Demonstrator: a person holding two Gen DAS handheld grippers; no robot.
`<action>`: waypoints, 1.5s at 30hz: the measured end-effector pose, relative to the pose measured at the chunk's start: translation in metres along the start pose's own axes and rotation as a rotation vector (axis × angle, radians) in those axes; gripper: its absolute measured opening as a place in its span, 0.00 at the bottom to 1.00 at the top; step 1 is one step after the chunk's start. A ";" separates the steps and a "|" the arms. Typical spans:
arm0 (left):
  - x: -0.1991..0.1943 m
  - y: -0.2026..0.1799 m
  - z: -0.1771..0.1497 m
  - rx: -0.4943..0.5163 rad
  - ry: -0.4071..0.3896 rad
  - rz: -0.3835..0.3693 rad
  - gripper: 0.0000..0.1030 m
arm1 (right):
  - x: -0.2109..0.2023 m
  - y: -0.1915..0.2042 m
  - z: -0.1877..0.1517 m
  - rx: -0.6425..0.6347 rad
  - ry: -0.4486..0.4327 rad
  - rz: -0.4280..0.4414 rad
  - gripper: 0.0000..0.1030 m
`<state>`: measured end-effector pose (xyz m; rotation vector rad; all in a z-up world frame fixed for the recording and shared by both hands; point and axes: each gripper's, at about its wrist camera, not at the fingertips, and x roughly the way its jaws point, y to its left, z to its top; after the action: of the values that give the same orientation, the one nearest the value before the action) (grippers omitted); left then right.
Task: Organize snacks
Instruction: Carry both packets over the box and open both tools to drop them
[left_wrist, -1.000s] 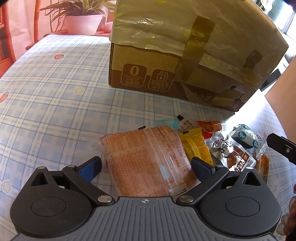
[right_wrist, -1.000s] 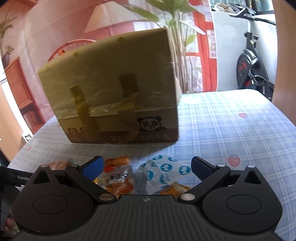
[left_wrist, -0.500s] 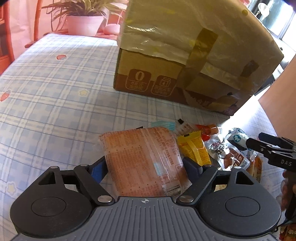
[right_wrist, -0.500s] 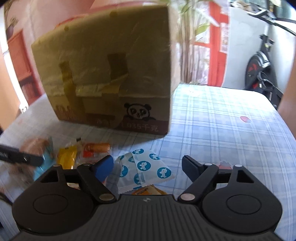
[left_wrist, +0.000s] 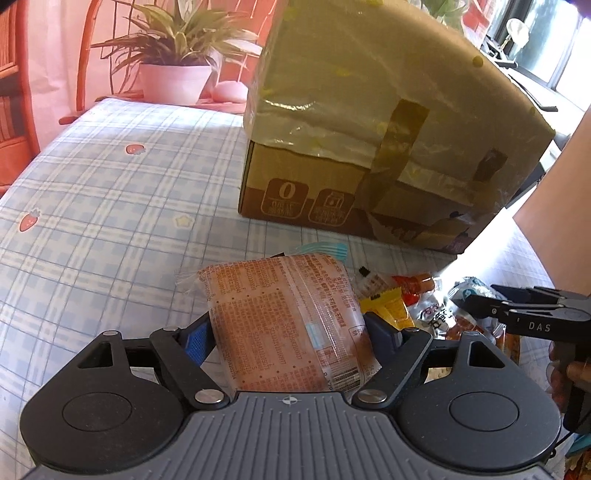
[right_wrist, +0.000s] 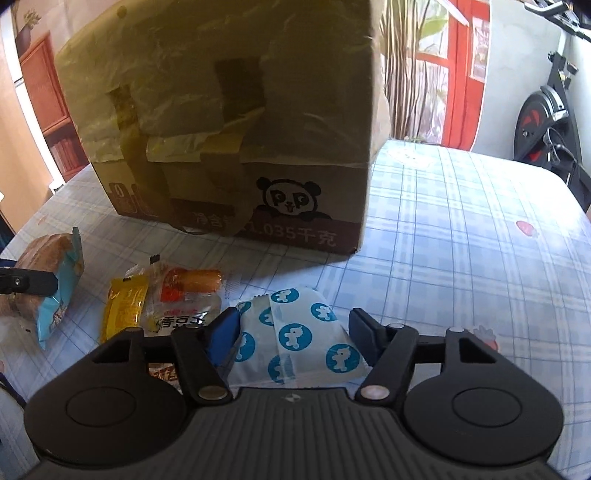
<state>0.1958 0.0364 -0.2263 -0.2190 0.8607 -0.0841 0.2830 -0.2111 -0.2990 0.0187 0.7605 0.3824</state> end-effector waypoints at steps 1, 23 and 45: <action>-0.001 0.000 0.000 0.000 -0.004 -0.002 0.82 | -0.001 0.000 0.000 0.005 -0.001 0.001 0.64; -0.065 -0.026 0.035 0.153 -0.211 -0.096 0.82 | -0.089 0.011 0.016 0.125 -0.304 0.041 0.50; -0.105 -0.075 0.166 0.271 -0.403 -0.209 0.82 | -0.136 0.040 0.129 -0.040 -0.530 0.065 0.50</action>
<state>0.2547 0.0062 -0.0263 -0.0658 0.4165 -0.3388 0.2671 -0.2050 -0.1074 0.1037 0.2288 0.4307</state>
